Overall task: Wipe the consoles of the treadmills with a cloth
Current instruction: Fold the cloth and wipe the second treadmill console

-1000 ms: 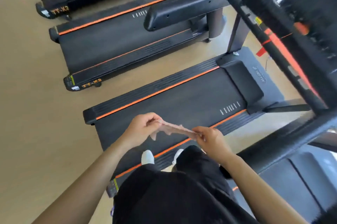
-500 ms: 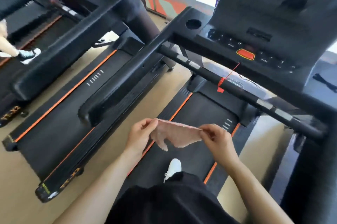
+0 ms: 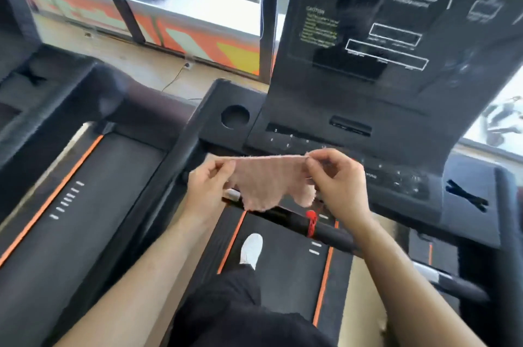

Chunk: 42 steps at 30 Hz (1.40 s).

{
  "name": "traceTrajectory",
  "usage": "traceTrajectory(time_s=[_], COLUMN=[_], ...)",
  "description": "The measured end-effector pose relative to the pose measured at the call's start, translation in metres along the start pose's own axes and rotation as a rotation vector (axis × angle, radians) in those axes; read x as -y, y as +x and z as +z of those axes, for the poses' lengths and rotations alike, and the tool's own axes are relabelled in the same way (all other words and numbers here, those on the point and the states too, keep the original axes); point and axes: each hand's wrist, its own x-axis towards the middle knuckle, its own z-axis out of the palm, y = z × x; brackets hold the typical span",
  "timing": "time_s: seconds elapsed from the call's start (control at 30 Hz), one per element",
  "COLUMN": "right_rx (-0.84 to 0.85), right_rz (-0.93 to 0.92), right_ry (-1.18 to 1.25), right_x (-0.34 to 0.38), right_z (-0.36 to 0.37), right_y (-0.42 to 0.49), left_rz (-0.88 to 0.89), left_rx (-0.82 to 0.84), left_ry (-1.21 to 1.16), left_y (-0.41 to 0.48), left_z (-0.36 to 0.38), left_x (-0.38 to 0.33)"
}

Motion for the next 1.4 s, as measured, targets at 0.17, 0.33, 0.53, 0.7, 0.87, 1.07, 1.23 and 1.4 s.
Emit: traceTrajectory(time_s=[0.17,0.33,0.53,0.7,0.87,1.07,1.23,1.4], right_rx=[-0.148,-0.187,-0.133,0.063,0.22,0.205,0.207,0.134], right_rz=[-0.03,-0.1,-0.408,-0.562,-0.676,-0.722,-0.764,-0.74], right_ry=[-0.059,-0.116,-0.448,-0.825,-1.284,-1.46,-1.49,-1.495], right_x=[0.028,0.049,0.049,0.023,0.008,-0.013,-0.008,0.025], right_z=[0.001,0.0,0.009,0.026,0.037,0.041,0.034,0.016], right_y=[0.084,0.157,0.235,0.265,0.282,0.293,0.304,0.327], left_rz=[0.062,0.069,0.02,0.018,0.035,0.061,0.106,0.12], left_rx=[0.19,0.287,0.215,0.197,0.189,0.165,0.164,0.18], left_ry=[-0.104,-0.136,-0.17,-0.055,-0.052,-0.062,-0.14,-0.187], left_y=[0.106,0.184,0.246,0.264,0.275,0.279,0.268,0.256], left_z=[0.039,0.067,0.106,0.126,0.137,0.142,0.141,0.141], left_x=[-0.041,-0.07,-0.083,-0.075,-0.071,-0.056,-0.049,-0.046])
